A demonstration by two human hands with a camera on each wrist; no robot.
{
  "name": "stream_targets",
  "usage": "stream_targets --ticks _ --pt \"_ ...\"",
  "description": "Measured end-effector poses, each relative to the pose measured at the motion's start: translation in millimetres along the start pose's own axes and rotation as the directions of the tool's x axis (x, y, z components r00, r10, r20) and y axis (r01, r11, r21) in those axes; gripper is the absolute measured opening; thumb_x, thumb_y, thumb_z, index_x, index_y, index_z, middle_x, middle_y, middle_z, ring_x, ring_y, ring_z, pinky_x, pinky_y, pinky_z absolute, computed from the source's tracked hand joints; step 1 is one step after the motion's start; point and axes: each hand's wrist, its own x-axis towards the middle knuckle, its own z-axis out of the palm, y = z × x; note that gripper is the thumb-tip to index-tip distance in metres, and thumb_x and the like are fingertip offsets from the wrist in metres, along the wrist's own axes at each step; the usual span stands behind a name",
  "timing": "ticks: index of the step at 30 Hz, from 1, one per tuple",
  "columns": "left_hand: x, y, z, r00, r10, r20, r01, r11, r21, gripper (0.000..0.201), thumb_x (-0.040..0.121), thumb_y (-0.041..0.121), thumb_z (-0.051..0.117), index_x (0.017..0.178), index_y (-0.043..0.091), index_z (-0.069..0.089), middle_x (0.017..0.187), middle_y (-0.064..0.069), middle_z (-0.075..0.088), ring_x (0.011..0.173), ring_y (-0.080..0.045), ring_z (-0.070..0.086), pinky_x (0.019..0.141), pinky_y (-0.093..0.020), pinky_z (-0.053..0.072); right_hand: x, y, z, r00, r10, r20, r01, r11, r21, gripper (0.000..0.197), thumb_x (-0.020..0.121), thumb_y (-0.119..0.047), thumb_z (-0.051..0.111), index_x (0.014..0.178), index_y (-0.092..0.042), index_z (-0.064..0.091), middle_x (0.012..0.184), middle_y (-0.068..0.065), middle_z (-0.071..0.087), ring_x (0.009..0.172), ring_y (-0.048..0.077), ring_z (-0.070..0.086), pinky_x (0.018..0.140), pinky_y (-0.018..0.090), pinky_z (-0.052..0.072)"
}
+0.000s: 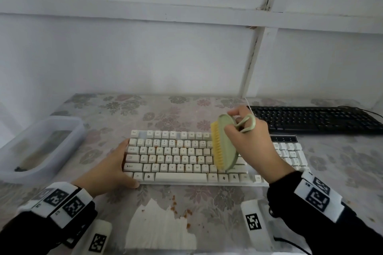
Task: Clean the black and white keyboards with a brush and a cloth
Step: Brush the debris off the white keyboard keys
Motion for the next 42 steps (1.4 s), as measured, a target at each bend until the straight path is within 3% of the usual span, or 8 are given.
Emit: stream_targets --ticks 9,12,16,20,27,34,38,42 --pt "3 -1 0 1.000 -0.005 -0.022 0.007 0.998 0.060 0.094 0.057 -0.003 0.084 0.116 0.049 0.033 0.119 0.014 0.059 0.108 -0.005 0.058 0.092 -0.026 0.047 -39 14 -6 0.960 0.118 0.253 -0.116 0.993 -0.021 0.006 0.086 -0.013 0.056 0.083 -0.017 0.059 0.049 -0.002 0.049 0.040 0.004 0.038 0.038 0.015 0.029" --pt "3 -2 1 1.000 -0.006 -0.020 0.007 0.998 0.064 0.097 0.057 -0.002 0.084 0.120 0.047 0.030 0.121 0.014 0.057 0.108 -0.004 0.057 0.090 -0.024 0.047 -26 6 -17 0.985 0.093 0.145 -0.095 0.996 0.003 0.005 0.085 -0.016 0.058 0.084 -0.020 0.061 0.064 0.007 0.062 0.051 0.010 0.049 0.041 0.021 0.038" --pt "4 -2 1 1.000 -0.007 -0.021 0.008 0.999 0.053 0.097 0.057 -0.001 0.084 0.121 0.046 0.028 0.120 0.015 0.056 0.108 -0.004 0.057 0.088 -0.022 0.046 -1 -3 -10 0.999 0.033 -0.022 -0.030 0.995 0.098 0.010 0.087 -0.013 0.056 0.097 -0.016 0.059 0.076 0.001 0.063 0.055 0.005 0.052 0.040 0.013 0.038" --pt "2 0 1 1.000 -0.015 -0.010 0.016 0.999 0.049 0.105 0.049 0.011 0.085 0.130 0.043 0.025 0.124 0.013 0.056 0.112 -0.006 0.055 0.099 -0.033 0.045 -7 4 9 0.997 0.041 0.065 -0.044 0.998 0.041 0.007 0.088 -0.011 0.053 0.095 -0.013 0.055 0.076 0.012 0.065 0.053 0.011 0.050 0.044 0.023 0.038" --pt "1 0 1 1.000 -0.009 -0.004 0.010 0.999 0.038 0.108 0.045 0.016 0.083 0.134 0.039 0.025 0.126 0.012 0.056 0.114 -0.005 0.055 0.101 -0.035 0.046 -32 10 0 0.967 0.091 0.237 -0.089 0.996 -0.017 0.006 0.086 -0.011 0.054 0.088 -0.017 0.057 0.053 -0.003 0.049 0.039 0.005 0.039 0.038 0.015 0.030" --pt "2 0 0 1.000 -0.003 -0.005 0.003 0.999 0.040 0.104 0.051 0.008 0.084 0.130 0.041 0.026 0.124 0.014 0.056 0.112 -0.005 0.056 0.098 -0.032 0.046 0 -11 -8 0.999 0.040 -0.020 -0.038 0.995 0.092 0.007 0.090 -0.013 0.054 0.097 -0.014 0.057 0.074 -0.002 0.060 0.053 0.002 0.050 0.038 0.011 0.035" --pt "3 -1 1 1.000 -0.002 -0.007 0.002 0.999 0.034 0.104 0.048 0.013 0.083 0.131 0.040 0.027 0.124 0.013 0.056 0.111 -0.004 0.056 0.095 -0.030 0.047 -5 -2 9 0.999 0.013 0.038 -0.014 0.999 0.031 0.006 0.089 -0.013 0.053 0.094 -0.011 0.055 0.078 0.013 0.065 0.055 0.014 0.051 0.046 0.027 0.039" --pt "3 -1 1 1.000 -0.011 -0.005 0.011 0.999 0.044 0.105 0.051 0.010 0.085 0.132 0.040 0.025 0.123 0.013 0.056 0.110 -0.004 0.056 0.094 -0.029 0.047 -30 12 11 0.984 0.038 0.173 -0.039 0.999 0.002 0.006 0.088 -0.010 0.052 0.091 -0.015 0.053 0.055 0.000 0.051 0.040 0.006 0.039 0.037 0.019 0.028"
